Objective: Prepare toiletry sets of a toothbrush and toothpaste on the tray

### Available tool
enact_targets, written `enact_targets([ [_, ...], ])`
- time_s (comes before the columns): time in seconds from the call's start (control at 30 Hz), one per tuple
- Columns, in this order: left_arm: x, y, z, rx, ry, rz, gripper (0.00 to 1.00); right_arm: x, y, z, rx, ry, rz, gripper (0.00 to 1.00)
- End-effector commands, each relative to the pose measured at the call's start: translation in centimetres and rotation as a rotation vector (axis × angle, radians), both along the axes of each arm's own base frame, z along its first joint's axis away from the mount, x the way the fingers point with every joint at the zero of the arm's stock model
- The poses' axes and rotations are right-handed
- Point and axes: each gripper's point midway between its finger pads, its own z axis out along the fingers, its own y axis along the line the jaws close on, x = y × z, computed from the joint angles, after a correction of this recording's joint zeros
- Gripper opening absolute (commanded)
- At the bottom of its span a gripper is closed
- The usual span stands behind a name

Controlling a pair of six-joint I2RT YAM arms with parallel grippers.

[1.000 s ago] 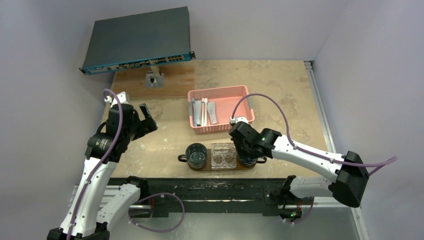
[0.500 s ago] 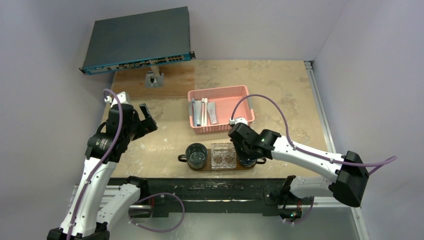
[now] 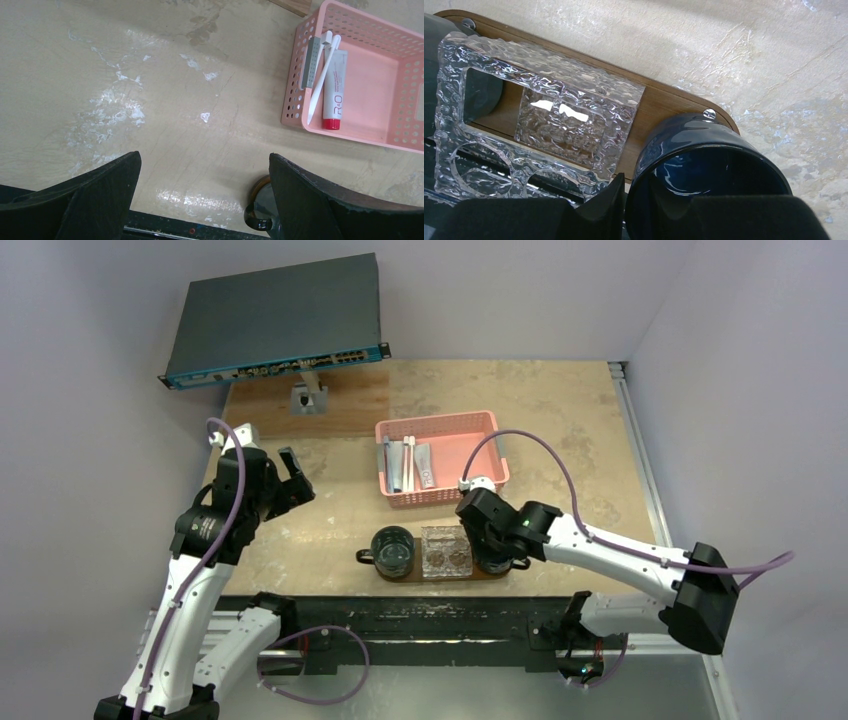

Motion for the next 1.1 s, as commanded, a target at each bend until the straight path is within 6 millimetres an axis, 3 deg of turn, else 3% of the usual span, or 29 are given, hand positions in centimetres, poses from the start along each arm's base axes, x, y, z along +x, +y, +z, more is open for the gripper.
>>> enact_targets([
  [0.0, 0.5, 0.0, 0.3, 0.008, -0.023, -0.015, 1.00, 0.4, 0.3, 1.2, 0.036, -0.035, -0.025, 0.27],
  [0.7, 0.6, -0.1, 0.1, 0.008, -0.012, -0.016, 1.00, 2.8, -1.2, 7.6, -0.020, -0.175, -0.088, 0.34],
  [1.07, 0.7, -0.3, 0.0, 0.009, -0.009, -0.031, 1.00, 6.2, 2.1, 12.3, 0.017, -0.299, -0.032, 0.37],
])
